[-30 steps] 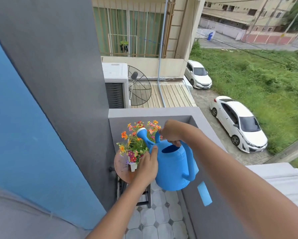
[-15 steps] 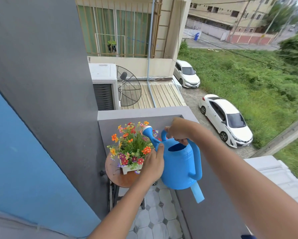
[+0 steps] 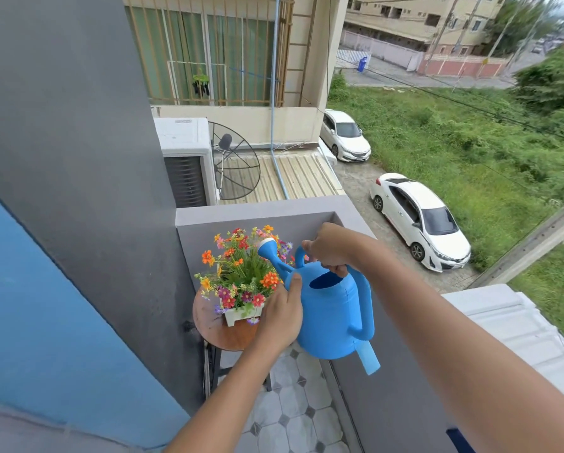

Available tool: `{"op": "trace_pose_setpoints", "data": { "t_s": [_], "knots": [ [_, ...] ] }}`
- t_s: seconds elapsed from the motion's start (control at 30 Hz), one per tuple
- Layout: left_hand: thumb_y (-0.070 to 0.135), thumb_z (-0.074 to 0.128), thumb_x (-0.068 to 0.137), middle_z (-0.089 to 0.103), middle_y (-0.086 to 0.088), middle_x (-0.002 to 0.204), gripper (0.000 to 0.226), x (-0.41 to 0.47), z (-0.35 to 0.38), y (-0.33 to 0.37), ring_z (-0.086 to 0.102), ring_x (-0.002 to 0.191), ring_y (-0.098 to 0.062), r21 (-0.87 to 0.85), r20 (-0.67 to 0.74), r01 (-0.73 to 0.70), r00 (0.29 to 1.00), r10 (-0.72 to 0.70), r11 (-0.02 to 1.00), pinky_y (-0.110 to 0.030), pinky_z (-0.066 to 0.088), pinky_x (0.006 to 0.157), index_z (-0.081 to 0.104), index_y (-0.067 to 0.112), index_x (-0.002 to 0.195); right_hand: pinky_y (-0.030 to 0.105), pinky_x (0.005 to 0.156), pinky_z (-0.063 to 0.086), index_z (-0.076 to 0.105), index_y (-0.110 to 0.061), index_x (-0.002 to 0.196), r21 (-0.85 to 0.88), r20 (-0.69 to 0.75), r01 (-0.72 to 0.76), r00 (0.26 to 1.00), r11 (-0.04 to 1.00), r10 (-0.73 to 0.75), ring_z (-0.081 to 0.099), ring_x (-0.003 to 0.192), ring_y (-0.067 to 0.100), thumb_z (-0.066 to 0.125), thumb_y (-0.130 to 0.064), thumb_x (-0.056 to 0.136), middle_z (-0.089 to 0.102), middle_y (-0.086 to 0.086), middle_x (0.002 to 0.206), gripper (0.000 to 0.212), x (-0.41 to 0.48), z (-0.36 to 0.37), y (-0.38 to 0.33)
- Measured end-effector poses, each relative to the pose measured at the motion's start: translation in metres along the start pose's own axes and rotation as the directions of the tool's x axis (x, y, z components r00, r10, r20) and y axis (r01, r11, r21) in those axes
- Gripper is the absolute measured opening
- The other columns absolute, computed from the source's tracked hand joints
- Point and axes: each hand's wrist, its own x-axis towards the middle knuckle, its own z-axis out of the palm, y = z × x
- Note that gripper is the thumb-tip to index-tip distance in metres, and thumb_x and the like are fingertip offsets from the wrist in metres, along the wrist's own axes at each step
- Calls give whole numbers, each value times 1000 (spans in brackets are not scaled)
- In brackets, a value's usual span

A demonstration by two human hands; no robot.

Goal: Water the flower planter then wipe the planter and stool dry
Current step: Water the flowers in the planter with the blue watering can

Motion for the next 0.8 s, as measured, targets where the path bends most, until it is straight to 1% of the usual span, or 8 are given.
{"op": "trace_pose_setpoints", "data": {
  "t_s": [0.1, 0.2, 0.27, 0.37, 0.5, 0.57, 0.67, 0.8],
  "knots": [
    [75, 19, 85, 58, -5, 92, 69, -7, -11, -11, 57, 85, -18, 9, -46, 40, 998, -39, 999, -37, 41, 67, 55, 19, 104, 27, 47, 41, 65, 10, 113, 24, 3, 61, 998, 998, -61, 48, 46, 22, 46, -27, 102, 54, 11, 63, 42, -6, 14, -11],
    [66, 20, 92, 56, -3, 101, 64, -18, -20, -19, 54, 92, -17, 33, -93, 68, 994, -65, 997, -35, 36, 72, 51, 16, 118, 28, 44, 41, 63, 9, 114, 36, 8, 115, 993, 993, -116, 49, 47, 20, 50, -25, 101, 52, 9, 63, 39, -13, 25, -19],
    [65, 21, 92, 58, -5, 104, 62, -27, -26, -23, 55, 96, -18, 34, -114, 81, 991, -76, 996, -36, 38, 75, 50, 17, 116, 27, 44, 41, 63, 8, 115, 45, 28, 136, 990, 990, -138, 48, 47, 20, 49, -25, 102, 52, 9, 62, 38, -17, 32, -22],
    [64, 21, 93, 57, -8, 95, 61, -38, -30, -28, 55, 90, -20, 59, -121, 91, 989, -83, 994, -38, 39, 72, 52, 15, 109, 29, 51, 37, 63, 3, 121, 31, 94, 108, 989, 994, -110, 39, 47, 25, 43, -21, 104, 47, 13, 63, 36, -21, 40, -23],
    [75, 16, 84, 58, -9, 90, 72, -47, -25, -35, 58, 85, -21, 59, -94, 92, 992, -86, 994, -38, 40, 66, 54, 17, 103, 28, 47, 26, 63, 8, 101, 47, 142, 61, 988, 997, -67, 27, 43, 21, 42, -29, 105, 35, 9, 59, 43, -25, 47, -17],
    [76, 16, 83, 59, -11, 91, 73, -49, -21, -36, 58, 86, -24, 55, -87, 104, 991, -99, 993, -39, 39, 65, 54, 16, 102, 27, 47, 24, 60, 11, 109, 50, 145, 55, 987, 997, -62, 25, 43, 21, 41, -26, 105, 32, 8, 58, 42, -28, 47, -12],
    [74, 17, 85, 59, -13, 96, 72, -50, -15, -30, 56, 88, -27, 47, -62, 81, 995, -79, 996, -42, 40, 69, 53, 15, 107, 27, 48, 26, 60, 1, 101, 35, 124, 40, 991, 999, -44, 26, 42, 21, 40, -18, 104, 34, 9, 57, 28, -32, 44, -3],
    [70, 19, 89, 59, -14, 99, 71, -47, -2, -22, 55, 88, -28, 50, -21, 62, 998, -61, 997, -39, 37, 67, 53, 11, 111, 29, 51, 31, 63, -3, 110, 36, 87, 10, 996, 999, -13, 30, 43, 22, 38, -17, 104, 40, 11, 59, 29, -33, 35, 11]
  ]
}}
